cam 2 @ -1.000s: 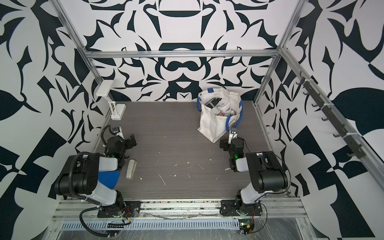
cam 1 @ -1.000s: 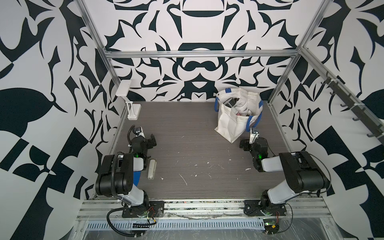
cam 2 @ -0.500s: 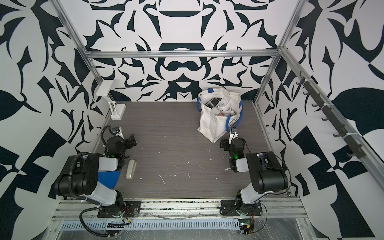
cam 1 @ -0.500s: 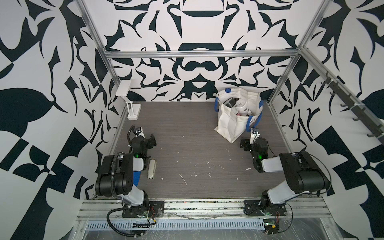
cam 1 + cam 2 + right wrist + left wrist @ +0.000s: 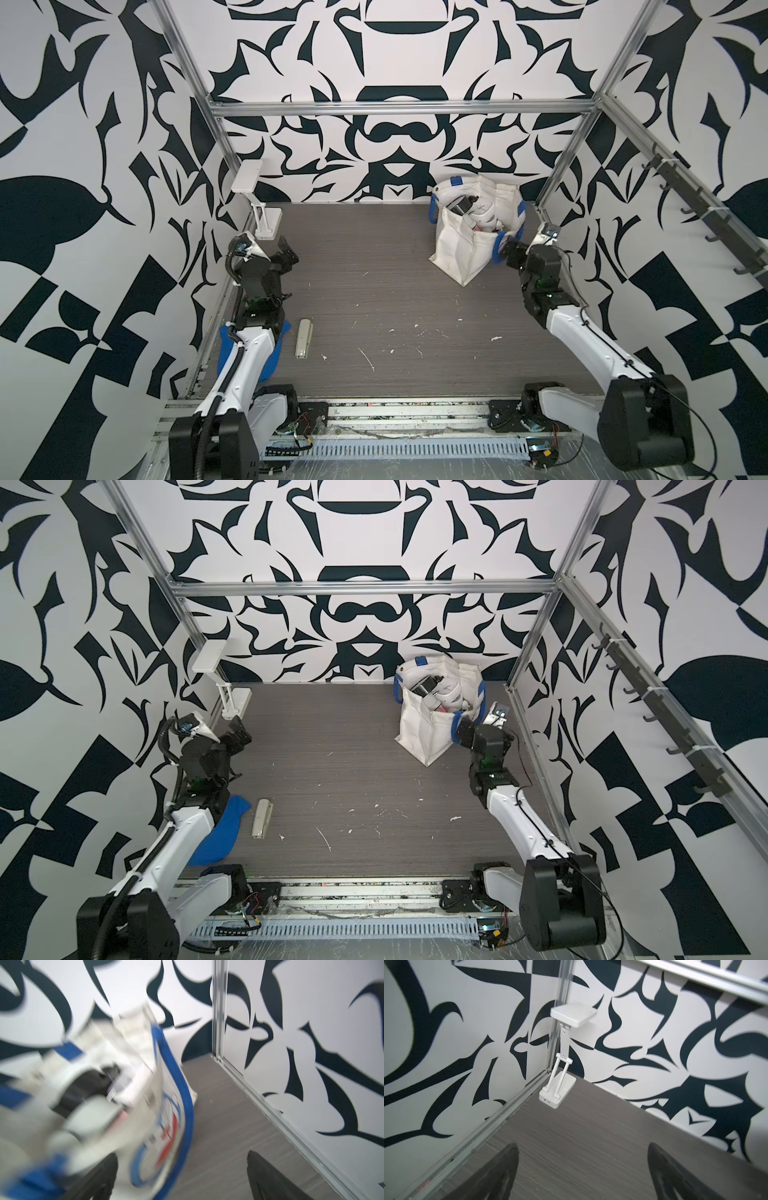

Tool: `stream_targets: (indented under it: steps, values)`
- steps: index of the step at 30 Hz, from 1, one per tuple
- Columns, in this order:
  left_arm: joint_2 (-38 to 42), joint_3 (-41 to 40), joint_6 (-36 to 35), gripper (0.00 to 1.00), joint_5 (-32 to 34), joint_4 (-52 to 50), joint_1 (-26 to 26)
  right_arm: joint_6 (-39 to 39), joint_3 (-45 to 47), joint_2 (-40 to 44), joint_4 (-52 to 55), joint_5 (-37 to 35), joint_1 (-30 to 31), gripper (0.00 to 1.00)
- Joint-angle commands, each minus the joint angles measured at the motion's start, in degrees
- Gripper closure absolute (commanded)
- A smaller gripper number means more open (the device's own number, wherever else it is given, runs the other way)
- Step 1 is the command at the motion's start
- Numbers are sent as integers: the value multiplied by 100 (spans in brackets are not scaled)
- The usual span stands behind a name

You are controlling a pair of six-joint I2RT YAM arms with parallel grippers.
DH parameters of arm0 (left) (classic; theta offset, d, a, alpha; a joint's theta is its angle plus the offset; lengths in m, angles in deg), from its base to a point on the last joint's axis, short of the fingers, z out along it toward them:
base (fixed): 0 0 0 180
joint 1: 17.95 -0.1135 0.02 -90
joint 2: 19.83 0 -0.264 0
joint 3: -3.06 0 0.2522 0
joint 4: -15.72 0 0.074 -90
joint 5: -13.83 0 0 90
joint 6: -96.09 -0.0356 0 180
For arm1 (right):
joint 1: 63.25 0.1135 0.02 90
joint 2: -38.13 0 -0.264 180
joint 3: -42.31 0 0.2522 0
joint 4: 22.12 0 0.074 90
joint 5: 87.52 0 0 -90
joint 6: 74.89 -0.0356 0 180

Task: Take the alarm clock out of the canvas bag
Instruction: Pick up the canvas bag from the center of the board.

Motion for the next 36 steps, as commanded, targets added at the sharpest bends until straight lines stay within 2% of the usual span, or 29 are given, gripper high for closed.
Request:
stream_targets:
  steps: [1, 6, 9, 12, 17, 22, 26, 28, 29, 30, 32, 34, 36]
  values:
    - [2, 756, 1119, 1, 276, -1893, 9, -882, -1024, 41, 1889, 288, 8, 1]
    - [-337, 1731, 1441, 1, -558, -2942, 9, -1236, -2265, -386, 3013, 744, 11, 5]
    - [-416, 1965, 1481, 0, -1077, -3047, 10, -1345, -3152, -858, 3918, 737, 11, 6]
    - [-379, 2025, 1489, 1, -1425, -3022, 9, -1401, -3753, -1236, 4387, 624, 10, 6]
    - [-354, 2023, 1465, 1, -1629, -2998, 9, -1350, -4103, -1736, 4745, 180, 5, 6]
    - [-355, 2048, 1428, 0, -1849, -2996, 9, -1335, -4357, -2269, 4716, 424, -23, 7]
    - [-436, 2130, 1398, 1, -2140, -3017, 10, -1389, -4462, -2596, 4660, 964, -15, 33]
    - [-468, 2179, 1393, 1, -2293, -3029, 9, -1358, -4495, -2701, 4632, 1198, -23, 59]
    - [-490, 2194, 1393, 2, -2383, -3023, 14, -1340, -4518, -2760, 4639, 1302, -19, 67]
    - [-509, 2210, 1400, 2, -2461, -3001, 9, -1334, -4551, -2811, 4664, 1375, -21, 70]
    - [-589, 2244, 1419, 3, -2657, -2937, 10, -1330, -4565, -2863, 4674, 1607, -22, 87]
    - [-718, 2356, 1432, 5, -2865, -2907, 16, -1339, -4548, -2894, 4726, 1793, -23, 98]
    - [-870, 2492, 1445, 6, -3060, -2908, 31, -1352, -4482, -2871, 4746, 1991, -16, 100]
